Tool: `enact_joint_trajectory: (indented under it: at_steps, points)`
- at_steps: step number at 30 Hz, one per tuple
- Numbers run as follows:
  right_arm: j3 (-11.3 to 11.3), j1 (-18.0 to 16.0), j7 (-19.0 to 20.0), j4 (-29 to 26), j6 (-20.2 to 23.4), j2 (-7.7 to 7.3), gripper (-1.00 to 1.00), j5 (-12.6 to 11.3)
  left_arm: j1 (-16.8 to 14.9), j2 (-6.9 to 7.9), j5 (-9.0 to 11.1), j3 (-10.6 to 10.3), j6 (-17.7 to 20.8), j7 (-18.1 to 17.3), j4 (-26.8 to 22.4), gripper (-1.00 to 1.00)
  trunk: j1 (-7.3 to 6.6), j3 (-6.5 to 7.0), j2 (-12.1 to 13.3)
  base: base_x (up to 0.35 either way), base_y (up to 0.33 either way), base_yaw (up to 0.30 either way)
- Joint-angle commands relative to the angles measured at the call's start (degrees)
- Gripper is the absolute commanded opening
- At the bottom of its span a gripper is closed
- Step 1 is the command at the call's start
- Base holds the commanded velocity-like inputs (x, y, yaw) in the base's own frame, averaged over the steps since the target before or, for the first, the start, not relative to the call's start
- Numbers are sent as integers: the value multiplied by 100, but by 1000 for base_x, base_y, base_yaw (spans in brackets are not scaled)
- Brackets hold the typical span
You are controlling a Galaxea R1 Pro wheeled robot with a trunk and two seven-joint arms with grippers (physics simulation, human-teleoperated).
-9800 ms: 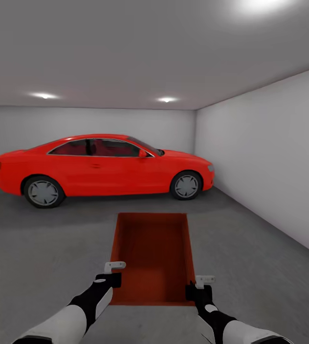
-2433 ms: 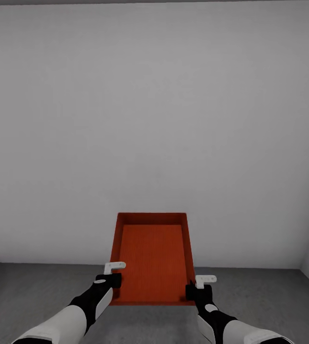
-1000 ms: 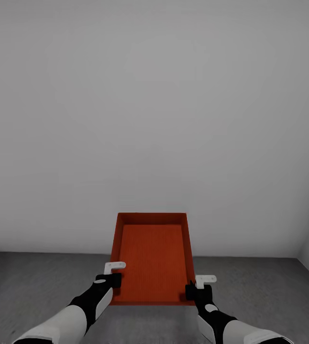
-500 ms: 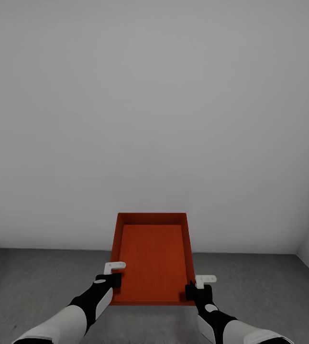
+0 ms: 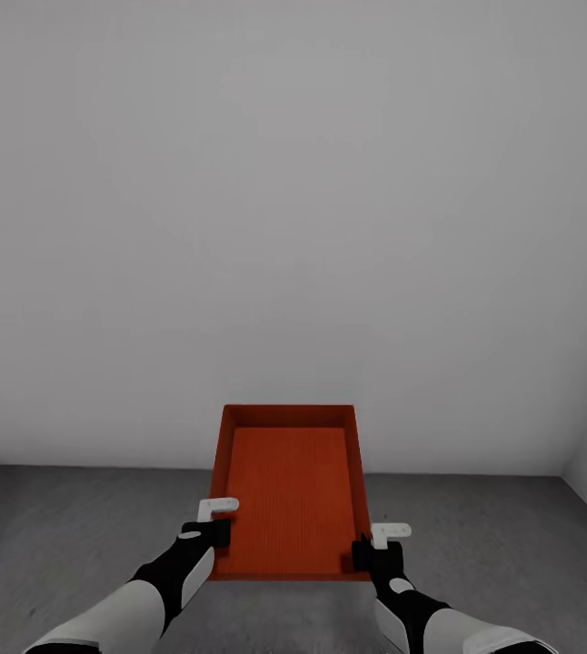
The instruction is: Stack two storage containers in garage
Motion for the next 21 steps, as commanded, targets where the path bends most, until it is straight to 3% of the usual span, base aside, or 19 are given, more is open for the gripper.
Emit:
enact_joint_trajectory:
  at_steps: [1, 21]
  points:
    - [-210, -1, -64, 10, -47, -20, -100, -208, -7, 4, 91, 380, 46, 64, -59, -100, 1, -18, -7, 0, 0, 0]
    - [-211, -1, -64, 11, -38, -20, -100, -209, -7, 4, 91, 380, 46, 62, -59, -100, 1, -202, -7, 0, 0, 0]
